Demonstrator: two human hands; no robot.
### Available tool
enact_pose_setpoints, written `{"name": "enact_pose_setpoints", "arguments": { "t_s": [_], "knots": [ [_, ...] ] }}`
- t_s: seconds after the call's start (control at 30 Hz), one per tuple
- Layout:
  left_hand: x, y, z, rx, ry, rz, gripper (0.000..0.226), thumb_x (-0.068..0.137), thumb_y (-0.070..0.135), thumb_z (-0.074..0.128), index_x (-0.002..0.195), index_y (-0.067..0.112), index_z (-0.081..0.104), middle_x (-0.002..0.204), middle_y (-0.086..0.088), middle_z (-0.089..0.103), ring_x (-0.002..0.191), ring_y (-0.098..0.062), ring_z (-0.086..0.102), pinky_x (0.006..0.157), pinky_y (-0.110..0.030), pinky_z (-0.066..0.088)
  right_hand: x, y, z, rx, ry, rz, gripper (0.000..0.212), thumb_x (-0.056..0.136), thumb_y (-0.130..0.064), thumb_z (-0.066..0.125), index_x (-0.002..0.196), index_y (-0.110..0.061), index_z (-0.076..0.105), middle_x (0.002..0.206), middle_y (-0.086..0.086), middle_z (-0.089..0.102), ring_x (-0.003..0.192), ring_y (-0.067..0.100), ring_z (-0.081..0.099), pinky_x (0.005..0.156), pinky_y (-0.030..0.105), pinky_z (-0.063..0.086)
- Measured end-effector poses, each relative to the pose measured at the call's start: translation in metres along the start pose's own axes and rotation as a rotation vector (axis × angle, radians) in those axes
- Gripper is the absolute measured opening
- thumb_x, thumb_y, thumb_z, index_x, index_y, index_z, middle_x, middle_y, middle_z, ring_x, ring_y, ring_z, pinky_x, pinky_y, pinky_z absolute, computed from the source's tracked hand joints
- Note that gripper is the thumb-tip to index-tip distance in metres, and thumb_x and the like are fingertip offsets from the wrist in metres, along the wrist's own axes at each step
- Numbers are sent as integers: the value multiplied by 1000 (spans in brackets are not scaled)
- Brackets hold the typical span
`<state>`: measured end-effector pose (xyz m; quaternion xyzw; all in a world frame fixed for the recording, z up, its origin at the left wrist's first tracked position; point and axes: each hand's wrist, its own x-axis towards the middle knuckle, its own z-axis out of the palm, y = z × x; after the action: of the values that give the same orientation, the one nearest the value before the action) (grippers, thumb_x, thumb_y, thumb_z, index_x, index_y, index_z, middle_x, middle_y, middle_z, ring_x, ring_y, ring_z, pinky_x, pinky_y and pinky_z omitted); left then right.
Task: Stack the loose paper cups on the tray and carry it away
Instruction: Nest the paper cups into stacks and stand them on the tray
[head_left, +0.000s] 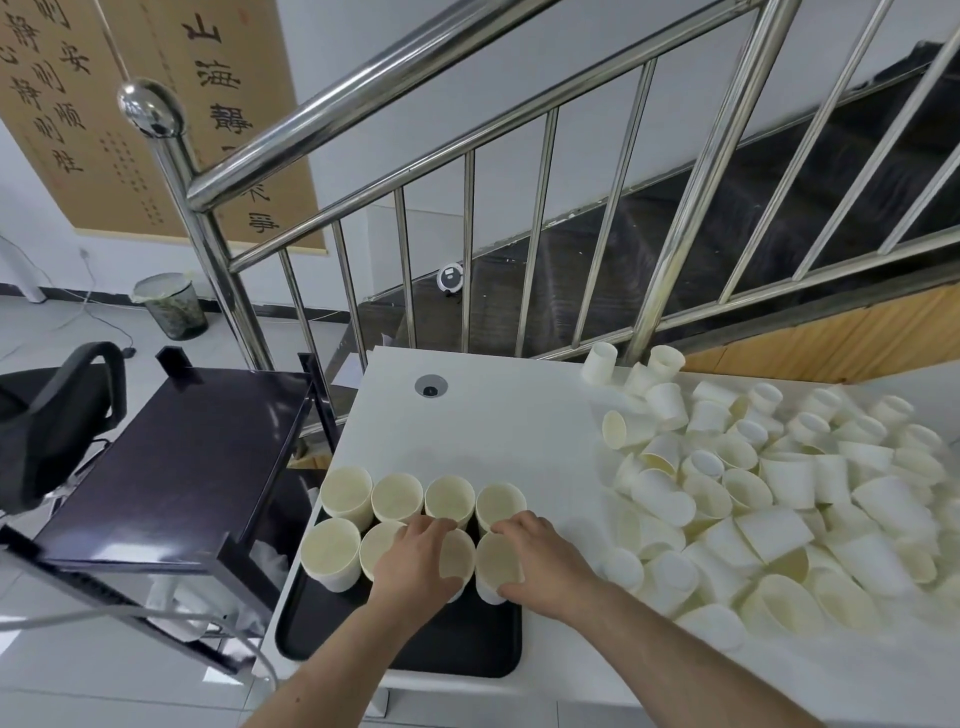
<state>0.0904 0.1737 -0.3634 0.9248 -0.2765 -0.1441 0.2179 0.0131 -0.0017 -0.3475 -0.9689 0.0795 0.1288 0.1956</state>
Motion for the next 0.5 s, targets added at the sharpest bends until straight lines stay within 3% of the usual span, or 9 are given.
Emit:
{"name": "enact_pose_setpoints", "arguments": {
  "t_s": [0.5],
  "knots": [
    [8,23,-6,7,31,6,57,80,31,65,134,28,44,136,7,41,127,-17,37,96,-26,41,-2,13,-12,24,59,-15,75,81,-35,70,145,-24,34,140,-5,36,129,16,36,95,33,46]
  ]
}}
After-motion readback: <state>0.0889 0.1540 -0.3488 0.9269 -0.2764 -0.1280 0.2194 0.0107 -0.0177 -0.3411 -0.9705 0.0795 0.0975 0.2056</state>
